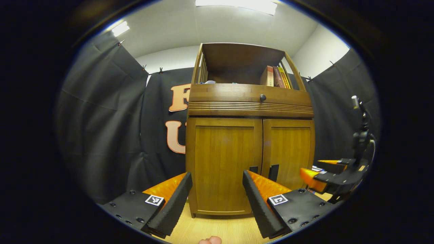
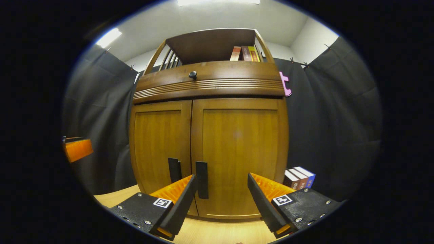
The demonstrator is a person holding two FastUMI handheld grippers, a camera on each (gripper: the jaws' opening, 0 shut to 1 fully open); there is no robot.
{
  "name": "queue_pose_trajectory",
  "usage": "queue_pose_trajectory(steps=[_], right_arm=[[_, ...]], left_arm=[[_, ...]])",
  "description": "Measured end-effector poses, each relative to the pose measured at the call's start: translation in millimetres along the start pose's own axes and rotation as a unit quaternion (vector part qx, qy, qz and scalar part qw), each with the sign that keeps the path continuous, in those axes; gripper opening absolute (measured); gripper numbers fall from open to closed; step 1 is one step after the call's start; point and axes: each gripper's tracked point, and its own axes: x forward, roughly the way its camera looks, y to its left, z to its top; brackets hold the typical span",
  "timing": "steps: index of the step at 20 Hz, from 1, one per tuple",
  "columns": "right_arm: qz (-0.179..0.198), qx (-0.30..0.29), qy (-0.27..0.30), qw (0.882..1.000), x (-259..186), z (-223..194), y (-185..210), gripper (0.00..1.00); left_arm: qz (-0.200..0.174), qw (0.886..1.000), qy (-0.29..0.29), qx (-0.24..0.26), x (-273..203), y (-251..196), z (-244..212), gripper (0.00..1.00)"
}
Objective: Open the right door of the double-door shoe cabinet with the right hand, and open the left door with the left hand.
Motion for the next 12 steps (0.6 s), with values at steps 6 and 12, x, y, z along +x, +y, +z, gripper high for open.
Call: queue_pose_trajectory(steps=[6, 12], right_arm=[[0.017, 0.019, 0.014, 1.0, 67, -25, 23, 0.93], [0.02, 0.019, 0.026, 0.999, 109, -35, 27, 0.88]], left_arm=[[-0.001, 1.0, 0.006, 0.007, -5, -1, -3, 0.96], [0.007, 1.0, 0.004, 0.008, -5, 4, -6, 0.94]])
